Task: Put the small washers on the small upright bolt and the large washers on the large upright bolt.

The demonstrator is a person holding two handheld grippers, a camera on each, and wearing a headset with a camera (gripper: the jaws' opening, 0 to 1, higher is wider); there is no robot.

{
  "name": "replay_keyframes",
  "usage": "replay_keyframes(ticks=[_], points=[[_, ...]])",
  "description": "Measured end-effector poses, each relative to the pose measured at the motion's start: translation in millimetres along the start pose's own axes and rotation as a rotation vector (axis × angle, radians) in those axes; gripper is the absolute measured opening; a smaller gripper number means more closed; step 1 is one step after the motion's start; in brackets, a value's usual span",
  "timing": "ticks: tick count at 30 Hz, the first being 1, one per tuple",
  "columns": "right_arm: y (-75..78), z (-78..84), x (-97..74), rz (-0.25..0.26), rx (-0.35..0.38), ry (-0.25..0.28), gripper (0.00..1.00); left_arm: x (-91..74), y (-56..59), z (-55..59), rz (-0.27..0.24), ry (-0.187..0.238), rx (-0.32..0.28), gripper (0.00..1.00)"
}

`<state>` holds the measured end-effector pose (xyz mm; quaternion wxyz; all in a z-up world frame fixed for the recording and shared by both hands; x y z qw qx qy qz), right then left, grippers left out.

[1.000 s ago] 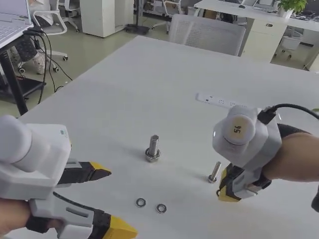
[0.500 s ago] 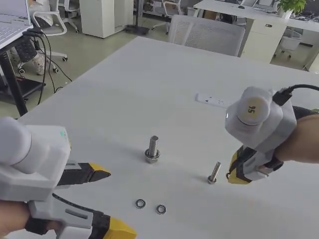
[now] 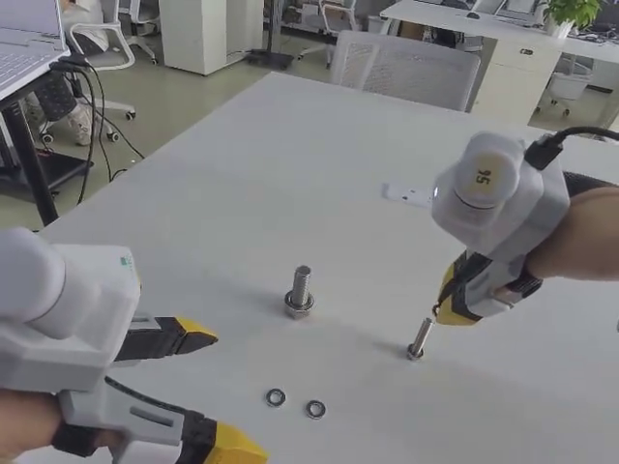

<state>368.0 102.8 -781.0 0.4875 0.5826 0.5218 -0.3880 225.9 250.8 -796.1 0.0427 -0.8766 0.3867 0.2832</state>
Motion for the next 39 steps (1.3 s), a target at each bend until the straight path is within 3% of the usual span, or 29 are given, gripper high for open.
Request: replay_keyframes(ticks=[18, 39], points=[[4.0, 1.1, 20.2, -0.027, -0.012, -0.015, 0.14, 0.4, -1.7, 2.4, -0.005, -0.005, -0.008, 0.79], [2.8, 3.9, 31.3, -0.061, 0.003, -0.019, 0.14, 0.9, -1.7, 4.4, -0.003, -0.017, -0.018, 0.79]])
Point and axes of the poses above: the centre of the closed fingertips' face, and the gripper's own axes: x roughly forward along the fingers, y roughly to its right, z roughly out of its underside, the point moved 1 cm from there along -x, roughly backward along the fingers, and after that the axes turned 4 degrees about x, right-handed, at the moved point
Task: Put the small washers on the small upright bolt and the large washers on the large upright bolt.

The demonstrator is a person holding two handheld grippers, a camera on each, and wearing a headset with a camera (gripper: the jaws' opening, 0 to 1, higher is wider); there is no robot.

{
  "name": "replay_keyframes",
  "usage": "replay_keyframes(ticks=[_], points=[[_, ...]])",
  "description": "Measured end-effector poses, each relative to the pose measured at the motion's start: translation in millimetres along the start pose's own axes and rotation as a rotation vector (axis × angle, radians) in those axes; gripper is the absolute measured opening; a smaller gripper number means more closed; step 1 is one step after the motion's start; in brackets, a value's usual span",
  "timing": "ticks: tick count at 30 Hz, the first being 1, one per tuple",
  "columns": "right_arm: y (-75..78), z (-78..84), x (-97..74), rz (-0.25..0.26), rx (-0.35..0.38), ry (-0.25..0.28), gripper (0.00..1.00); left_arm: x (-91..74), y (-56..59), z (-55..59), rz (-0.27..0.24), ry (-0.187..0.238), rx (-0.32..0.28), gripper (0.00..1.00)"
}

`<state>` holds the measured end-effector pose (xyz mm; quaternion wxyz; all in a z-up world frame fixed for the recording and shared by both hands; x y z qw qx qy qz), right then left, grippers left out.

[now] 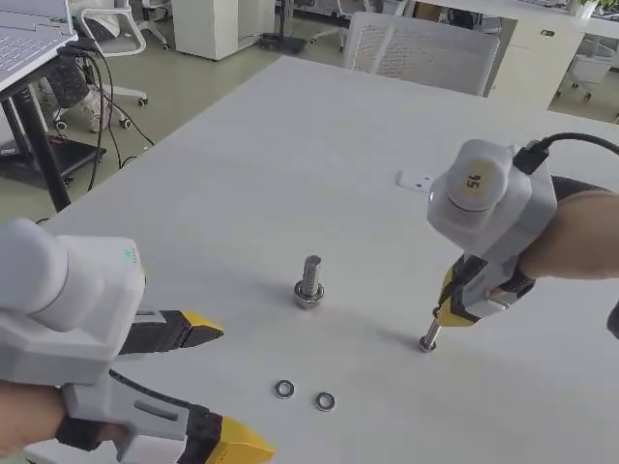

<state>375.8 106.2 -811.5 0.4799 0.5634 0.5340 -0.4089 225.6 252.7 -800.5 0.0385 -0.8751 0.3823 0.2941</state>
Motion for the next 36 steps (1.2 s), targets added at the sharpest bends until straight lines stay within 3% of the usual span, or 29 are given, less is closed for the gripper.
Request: replay_keyframes(ticks=[23, 36], points=[[-5.8, 8.3, 38.6, -0.040, 0.027, -0.020, 0.14, 0.0, 0.3, 2.5, -0.001, -0.011, -0.006, 0.79], [-2.3, 9.6, 45.0, -0.046, 0.030, -0.019, 0.14, 0.4, -0.3, 3.4, -0.003, -0.019, -0.007, 0.79]])
Point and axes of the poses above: the centre of the closed fingertips' face, and the gripper's own axes: x roughly forward along the fingers, y roughly to its right, z roughly out of its underside, the point moved 1 cm from there along -x, roughly backward along the fingers, and after that the axes turned 4 degrees about x, right-handed, at the moved point
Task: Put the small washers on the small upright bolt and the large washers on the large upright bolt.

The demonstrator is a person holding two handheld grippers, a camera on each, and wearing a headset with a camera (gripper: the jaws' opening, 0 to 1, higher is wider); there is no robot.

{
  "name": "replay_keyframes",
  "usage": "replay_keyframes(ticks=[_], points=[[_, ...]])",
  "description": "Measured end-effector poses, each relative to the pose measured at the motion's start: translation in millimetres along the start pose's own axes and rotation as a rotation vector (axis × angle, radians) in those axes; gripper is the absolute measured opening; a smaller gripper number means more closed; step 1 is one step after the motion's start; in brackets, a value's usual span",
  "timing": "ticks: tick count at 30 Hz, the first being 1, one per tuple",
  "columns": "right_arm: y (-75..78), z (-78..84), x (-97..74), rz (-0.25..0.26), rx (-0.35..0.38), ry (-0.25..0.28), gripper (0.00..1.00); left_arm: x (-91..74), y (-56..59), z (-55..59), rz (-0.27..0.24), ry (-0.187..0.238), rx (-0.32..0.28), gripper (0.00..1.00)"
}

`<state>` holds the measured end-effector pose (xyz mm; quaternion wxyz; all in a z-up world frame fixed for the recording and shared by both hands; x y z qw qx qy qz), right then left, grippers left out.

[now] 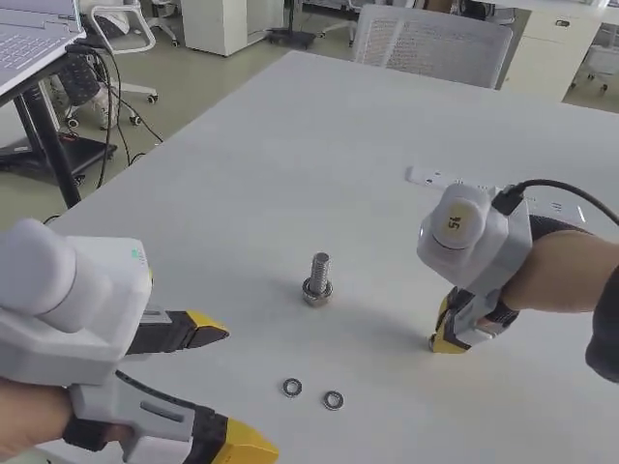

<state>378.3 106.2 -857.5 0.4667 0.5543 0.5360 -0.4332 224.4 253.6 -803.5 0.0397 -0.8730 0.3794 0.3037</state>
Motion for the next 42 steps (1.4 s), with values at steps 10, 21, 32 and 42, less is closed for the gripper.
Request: replay_keyframes(ticks=[10, 21, 32, 42], points=[[1.0, 1.7, 0.2, 0.003, 0.007, 0.003, 0.16, 0.8, -0.3, -1.0, 0.000, -0.001, 0.002, 0.79], [4.8, 5.1, -8.1, 0.019, 0.038, 0.029, 0.22, 1.4, 0.3, -3.0, 0.003, 0.001, 0.004, 0.79], [4.0, 13.7, -14.8, 0.032, 0.067, 0.053, 0.28, 2.8, 0.3, -3.3, 0.004, -0.001, 0.009, 0.79], [-5.7, 23.0, -19.8, 0.037, 0.086, 0.049, 0.28, 3.2, 2.0, -2.7, 0.005, 0.002, 0.013, 0.79]])
Point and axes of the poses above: the centre of the closed fingertips' face, and the gripper's own axes: x roughly forward along the fingers, y roughly to its right, z roughly out of its underside, the point moved 1 cm from there along -x, roughly backward along the fingers, and after that the axes turned 4 degrees about x, right-handed, at the moved point
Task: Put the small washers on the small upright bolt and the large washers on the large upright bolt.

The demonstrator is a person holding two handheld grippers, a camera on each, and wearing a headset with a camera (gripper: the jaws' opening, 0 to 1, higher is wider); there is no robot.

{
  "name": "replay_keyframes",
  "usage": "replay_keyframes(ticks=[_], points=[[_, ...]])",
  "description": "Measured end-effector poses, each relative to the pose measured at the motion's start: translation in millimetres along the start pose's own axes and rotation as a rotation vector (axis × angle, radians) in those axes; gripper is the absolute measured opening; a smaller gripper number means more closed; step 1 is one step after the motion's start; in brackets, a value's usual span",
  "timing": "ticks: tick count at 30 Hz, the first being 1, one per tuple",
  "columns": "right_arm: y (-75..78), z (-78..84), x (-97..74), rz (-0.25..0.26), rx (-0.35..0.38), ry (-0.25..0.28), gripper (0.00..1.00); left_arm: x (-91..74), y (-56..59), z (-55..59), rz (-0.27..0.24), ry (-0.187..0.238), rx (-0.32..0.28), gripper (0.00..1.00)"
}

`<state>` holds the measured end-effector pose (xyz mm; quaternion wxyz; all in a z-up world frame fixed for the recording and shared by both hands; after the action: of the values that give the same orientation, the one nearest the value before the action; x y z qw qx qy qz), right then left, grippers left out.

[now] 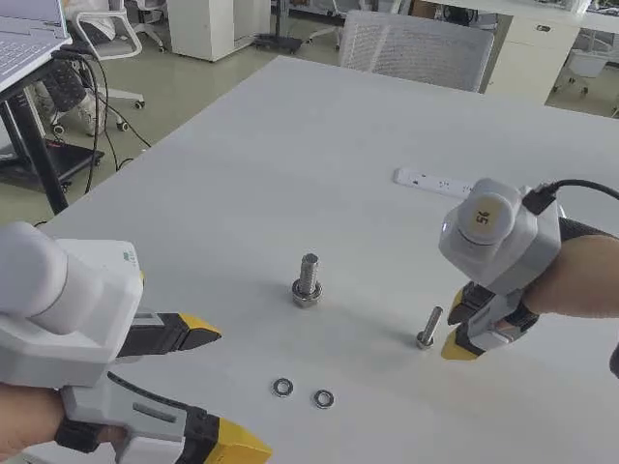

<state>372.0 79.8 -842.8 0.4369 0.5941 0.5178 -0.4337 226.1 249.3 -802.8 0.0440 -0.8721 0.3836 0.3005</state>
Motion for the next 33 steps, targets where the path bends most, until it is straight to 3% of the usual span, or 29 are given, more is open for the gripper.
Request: replay_keyframes(ticks=[10, 18, 27, 33], points=[[-13.0, 6.7, -3.9, -0.004, -0.002, -0.005, 0.28, -0.9, 2.6, 0.3, 0.004, 0.004, 0.007, 0.79], [-34.1, 5.1, -4.4, -0.022, -0.014, 0.001, 0.28, -1.6, 2.8, 0.1, 0.005, 0.012, 0.010, 0.79], [-57.3, -11.1, -6.9, -0.047, -0.052, 0.018, 0.28, -3.5, 2.2, -0.5, 0.003, 0.016, 0.014, 0.79], [-75.5, -30.2, -4.1, -0.076, -0.106, 0.031, 0.27, -4.5, 1.4, -1.5, 0.003, 0.017, 0.015, 0.79]])
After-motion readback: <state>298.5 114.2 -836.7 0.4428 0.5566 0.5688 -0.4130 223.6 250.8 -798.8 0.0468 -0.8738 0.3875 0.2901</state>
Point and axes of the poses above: the centre of the closed fingertips' face, and the gripper's own axes: x roughly forward along the fingers, y roughly to its right, z roughly out of its underside, the point moved 1 cm from there along -x, roughly backward along the fingers, and after that the axes turned 4 degrees about x, right-handed, at the moved point
